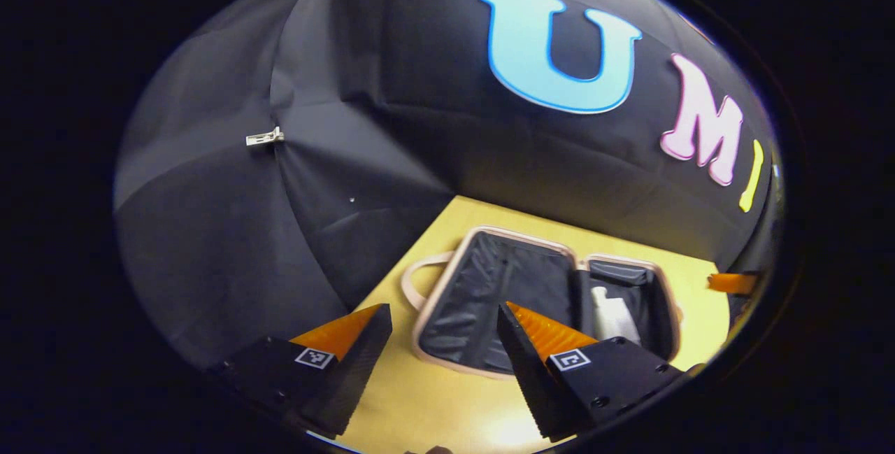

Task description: First open the suitcase, pack the skin care products into it, and then close the suitcase.

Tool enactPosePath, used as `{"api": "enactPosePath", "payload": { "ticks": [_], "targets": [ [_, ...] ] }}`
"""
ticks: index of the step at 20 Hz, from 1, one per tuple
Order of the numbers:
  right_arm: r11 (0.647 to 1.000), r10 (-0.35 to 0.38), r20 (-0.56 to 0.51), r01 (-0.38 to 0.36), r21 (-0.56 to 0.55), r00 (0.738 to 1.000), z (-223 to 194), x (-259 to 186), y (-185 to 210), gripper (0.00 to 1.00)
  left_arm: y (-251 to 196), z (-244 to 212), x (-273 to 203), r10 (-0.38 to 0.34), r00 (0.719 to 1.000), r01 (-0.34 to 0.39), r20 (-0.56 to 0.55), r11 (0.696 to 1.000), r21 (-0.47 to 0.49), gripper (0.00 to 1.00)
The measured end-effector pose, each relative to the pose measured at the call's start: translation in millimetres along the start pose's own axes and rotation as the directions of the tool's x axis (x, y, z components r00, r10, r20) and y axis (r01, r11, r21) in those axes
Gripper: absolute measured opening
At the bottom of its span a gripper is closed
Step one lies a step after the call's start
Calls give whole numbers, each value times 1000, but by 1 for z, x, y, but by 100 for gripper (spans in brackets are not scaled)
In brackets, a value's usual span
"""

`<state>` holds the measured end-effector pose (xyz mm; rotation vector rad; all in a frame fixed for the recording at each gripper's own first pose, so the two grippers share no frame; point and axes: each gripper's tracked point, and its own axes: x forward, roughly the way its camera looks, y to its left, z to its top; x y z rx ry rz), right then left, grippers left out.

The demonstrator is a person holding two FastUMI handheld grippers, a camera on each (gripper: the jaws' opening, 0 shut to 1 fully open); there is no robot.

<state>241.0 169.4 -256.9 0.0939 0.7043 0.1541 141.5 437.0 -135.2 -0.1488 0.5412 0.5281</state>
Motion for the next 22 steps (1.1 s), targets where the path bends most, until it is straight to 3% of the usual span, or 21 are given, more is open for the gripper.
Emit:
{"api": "enactPosePath", "payload": {
  "ticks": [3, 5, 10, 13, 15, 20, 22],
  "targets": [
    [999, -34, 98, 35, -7, 995, 18, -32, -19, 98, 18, 3, 60, -47, 999, 46, -22, 998, -47, 96],
    [1000, -17, 131, 18, -3, 991, 19, -56, -24, 98, 31, -4, 96, -80, 995, 76, -63, 995, -66, 96],
    [996, -69, 118, 76, -56, 991, -16, -114, -70, 98, 57, -32, 166, -29, 978, 15, -205, 997, -72, 95],
    [993, -117, 44, 117, 3, 992, -49, -124, -83, 98, 55, -42, 179, -17, 959, -5, -283, 997, -76, 93],
    [992, -122, 10, 121, 41, 992, -67, -124, -88, 98, 52, -45, 186, -37, 952, 18, -303, 998, -64, 81],
    [989, -145, -8, 145, 15, 989, -85, -125, -104, 98, 47, -61, 199, -115, 909, 102, -400, 993, -55, 68],
    [988, -151, -19, 152, 18, 988, -91, -122, -107, 98, 47, -59, 201, -133, 908, 123, -398, 991, -52, 64]
  ]
}}
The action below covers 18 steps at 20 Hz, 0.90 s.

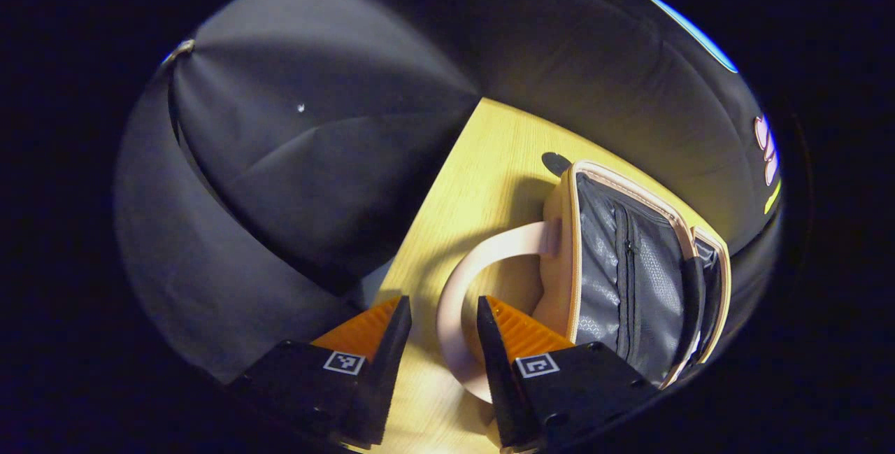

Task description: First open the suitcase, pack the skin care products into it, and then close the suitcase.

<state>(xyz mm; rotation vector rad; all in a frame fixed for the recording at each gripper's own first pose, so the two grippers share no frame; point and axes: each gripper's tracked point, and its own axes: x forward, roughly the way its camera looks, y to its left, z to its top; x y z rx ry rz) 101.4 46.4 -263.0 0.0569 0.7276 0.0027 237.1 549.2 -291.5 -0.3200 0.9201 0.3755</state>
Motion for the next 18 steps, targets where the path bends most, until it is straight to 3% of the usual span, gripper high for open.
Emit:
{"api": "enactPosePath", "payload": {
  "ticks": [2, 3, 4, 5, 8, 13, 18],
  "targets": [
    [1000, -4, -8, 4, 1, 1000, -4, 4, -1, 98, 1, 1, -2, -6, 1000, 6, 0, 1000, 13, 54],
    [1000, -8, -7, 8, -2, 1000, -5, 6, -2, 98, -1, 1, 0, -2, 1000, 2, 6, 1000, 19, 36],
    [1000, -6, -10, 6, -2, 1000, -6, 7, -2, 98, -1, 2, 3, 9, 1000, -9, 13, 1000, 14, 34],
    [1000, 8, -4, -8, 4, 1000, -5, 7, 2, 98, 1, 3, 0, 17, 999, -17, 35, 1000, -3, 24],
    [1000, 30, 11, -30, -9, 999, -4, 10, 7, 98, 1, 9, -9, 57, 992, -53, 114, 998, -41, 18],
    [997, 76, -9, -76, 17, 997, 0, 11, 12, 98, -15, 47, -74, 101, 965, -120, 241, 990, 68, 11],
    [994, 104, 10, -104, 26, 995, 25, 12, 9, 98, -84, 94, -191, 27, 921, -83, 389, 988, 129, 9]
  ]
}}
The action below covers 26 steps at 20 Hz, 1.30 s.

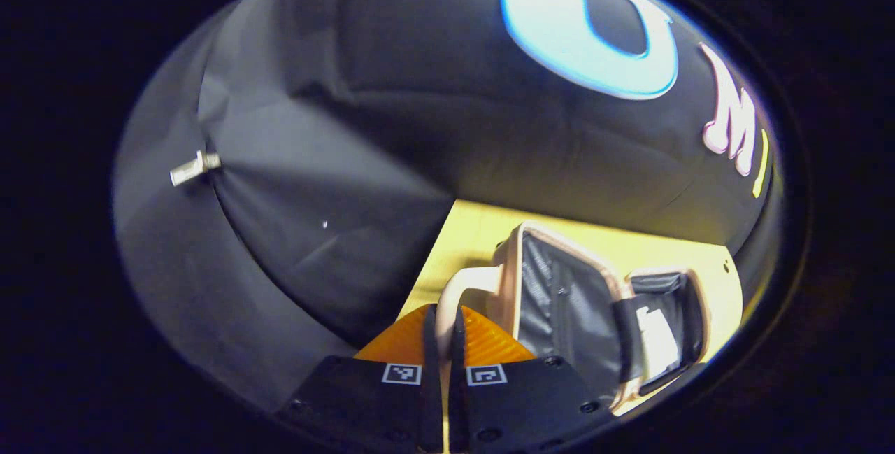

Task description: First open the suitcase, pack the skin care products into it, and then close the suitcase.

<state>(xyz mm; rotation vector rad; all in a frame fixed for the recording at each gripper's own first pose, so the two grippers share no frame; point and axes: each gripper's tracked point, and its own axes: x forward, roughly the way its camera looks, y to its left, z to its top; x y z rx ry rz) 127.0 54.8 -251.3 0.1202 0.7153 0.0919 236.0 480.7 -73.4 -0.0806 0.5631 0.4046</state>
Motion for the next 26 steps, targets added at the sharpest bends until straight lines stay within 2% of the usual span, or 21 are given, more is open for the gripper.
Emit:
{"api": "enactPosePath", "payload": {
  "ticks": [2, 4, 7, 10, 14, 16, 18, 20, 22, 24, 26],
  "targets": [
    [1000, 5, 10, -5, 8, 1000, 12, 2, -5, 98, -31, 37, -44, -37, 998, 37, 42, 999, 8, 8],
    [1000, 2, 19, -3, 28, 1000, 25, 4, -15, 98, -83, 63, -80, -96, 991, 94, 89, 995, 20, 8],
    [998, -28, 51, 24, 59, 998, 44, 5, -35, 98, -175, 80, -111, -192, 972, 191, 137, 981, 26, 8],
    [996, -36, 65, 30, 83, 997, 55, 10, -48, 97, -255, 78, -127, -261, 948, 262, 179, 965, 23, 8],
    [994, -31, 55, 25, 103, 998, 59, 23, -67, 97, -364, 44, -127, -361, 913, 370, 190, 929, -17, 8],
    [996, -32, 28, 29, 90, 999, 52, 29, -76, 97, -416, 12, -115, -422, 893, 439, 154, 894, -97, 8],
    [998, -47, 17, 47, 49, 999, 47, 36, -88, 98, -452, -25, -94, -462, 879, 474, 117, 872, -122, 8],
    [999, -34, 3, 34, 26, 999, 41, 41, -91, 98, -482, -61, -75, -486, 871, 491, 70, 864, -107, 8],
    [999, -29, -12, 29, 13, 1000, 35, 45, -95, 98, -504, -95, -56, -494, 870, 494, 13, 868, -47, 8],
    [999, -25, -25, 26, 22, 999, 30, 44, -95, 98, -515, -125, -43, -471, 881, 472, -43, 881, 19, 8],
    [999, -31, -24, 32, 34, 999, 30, 42, -95, 98, -522, -130, -37, -454, 891, 453, -22, 886, 101, 8]
  ]
}}
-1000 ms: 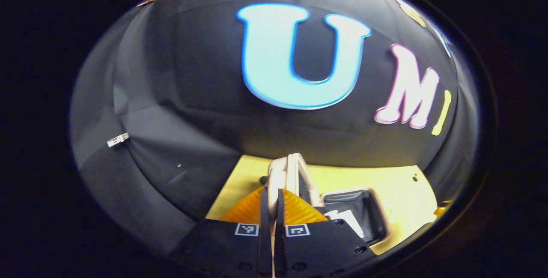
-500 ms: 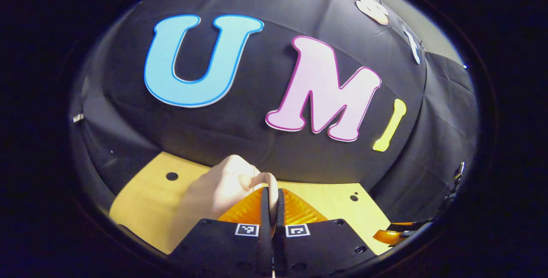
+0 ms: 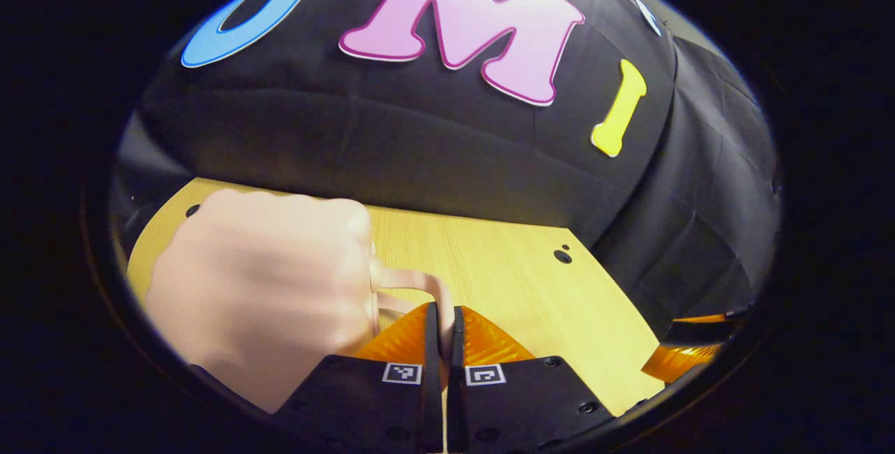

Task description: First open the suitcase, pack the skin care products into it, and then close the suitcase.

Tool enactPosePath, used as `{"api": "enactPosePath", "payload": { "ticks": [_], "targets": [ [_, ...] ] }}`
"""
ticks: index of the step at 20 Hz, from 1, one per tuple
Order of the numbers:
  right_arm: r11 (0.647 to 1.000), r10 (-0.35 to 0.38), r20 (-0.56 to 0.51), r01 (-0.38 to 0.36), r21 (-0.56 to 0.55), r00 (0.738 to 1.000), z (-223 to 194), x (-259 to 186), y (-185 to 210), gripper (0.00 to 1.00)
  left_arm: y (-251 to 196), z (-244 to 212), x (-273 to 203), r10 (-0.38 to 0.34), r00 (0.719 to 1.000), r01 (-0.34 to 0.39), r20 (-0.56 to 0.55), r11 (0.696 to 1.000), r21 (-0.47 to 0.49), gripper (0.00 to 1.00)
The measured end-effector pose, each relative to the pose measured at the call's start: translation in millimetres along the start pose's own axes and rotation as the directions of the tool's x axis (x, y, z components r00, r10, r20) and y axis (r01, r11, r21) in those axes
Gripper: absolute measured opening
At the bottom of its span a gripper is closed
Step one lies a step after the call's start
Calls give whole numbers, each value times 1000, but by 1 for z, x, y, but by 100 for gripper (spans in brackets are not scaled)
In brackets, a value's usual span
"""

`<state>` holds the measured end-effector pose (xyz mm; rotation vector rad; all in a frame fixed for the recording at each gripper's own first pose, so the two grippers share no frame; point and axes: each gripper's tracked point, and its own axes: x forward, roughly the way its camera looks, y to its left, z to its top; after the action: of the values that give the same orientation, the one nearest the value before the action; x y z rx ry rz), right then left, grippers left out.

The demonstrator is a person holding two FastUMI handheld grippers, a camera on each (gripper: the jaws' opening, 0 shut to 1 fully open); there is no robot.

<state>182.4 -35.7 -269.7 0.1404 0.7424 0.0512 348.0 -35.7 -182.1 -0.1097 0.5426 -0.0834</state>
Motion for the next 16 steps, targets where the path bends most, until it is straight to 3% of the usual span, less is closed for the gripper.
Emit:
{"api": "enactPosePath", "payload": {
  "ticks": [2, 6, 7, 9, 12, 16],
  "targets": [
    [1000, -6, 16, 6, -3, 1000, 2, -9, 2, 98, -4, -8, -2, 21, 1000, -20, -22, 998, 64, 13],
    [1000, -12, 71, 13, -2, 997, 9, -38, 17, 98, -13, 30, -51, -37, 994, 33, 105, 999, 42, 42],
    [1000, -12, 96, 11, 8, 995, 13, -47, 22, 98, -11, 43, -75, -35, 988, 30, 149, 999, 37, 63],
    [1000, -5, 151, 2, 23, 989, 18, -70, 34, 98, -4, 66, -119, -26, 973, 22, 231, 1000, 21, 83],
    [1000, 17, 254, -15, -11, 967, 28, -111, 59, 98, 7, 89, -189, -8, 945, 10, 328, 1000, -4, 95],
    [996, 78, 393, -54, -73, 916, 44, -167, 101, 98, 24, 98, -264, 75, 906, -93, 417, 995, 21, 96]
  ]
}}
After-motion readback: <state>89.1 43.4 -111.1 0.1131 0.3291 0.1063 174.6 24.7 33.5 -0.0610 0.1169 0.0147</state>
